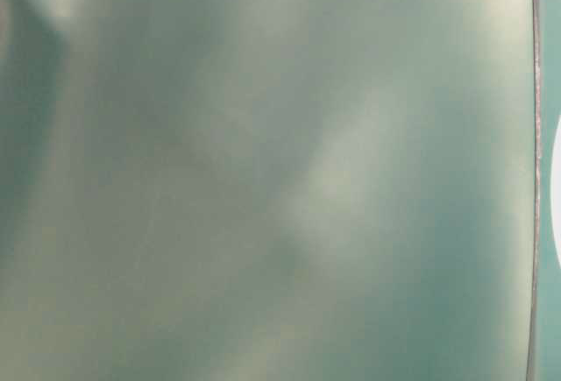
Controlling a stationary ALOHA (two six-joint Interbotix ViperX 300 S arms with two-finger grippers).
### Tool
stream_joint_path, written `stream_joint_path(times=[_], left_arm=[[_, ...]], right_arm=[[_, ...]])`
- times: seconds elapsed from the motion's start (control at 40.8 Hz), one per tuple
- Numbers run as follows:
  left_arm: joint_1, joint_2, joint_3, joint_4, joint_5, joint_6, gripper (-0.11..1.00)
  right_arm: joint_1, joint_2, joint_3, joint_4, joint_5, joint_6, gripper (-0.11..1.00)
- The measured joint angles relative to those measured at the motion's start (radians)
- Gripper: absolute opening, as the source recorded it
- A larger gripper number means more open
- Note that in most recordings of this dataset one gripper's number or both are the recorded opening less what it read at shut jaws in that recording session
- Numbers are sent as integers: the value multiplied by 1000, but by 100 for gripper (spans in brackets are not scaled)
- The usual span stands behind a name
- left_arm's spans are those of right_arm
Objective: Scoop the yellow hexagonal prism block from the bowl with a spoon using the right arm.
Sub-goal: 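Move the right gripper inward toward the pink spoon handle, then lower the open right gripper over the pink spoon handle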
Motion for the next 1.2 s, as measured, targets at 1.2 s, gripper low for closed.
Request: stream_joint_path(times=[1.2], left_arm=[[2, 3, 0, 0, 23, 2, -1]], right_arm=[[179, 518, 106, 75, -344, 69, 44]])
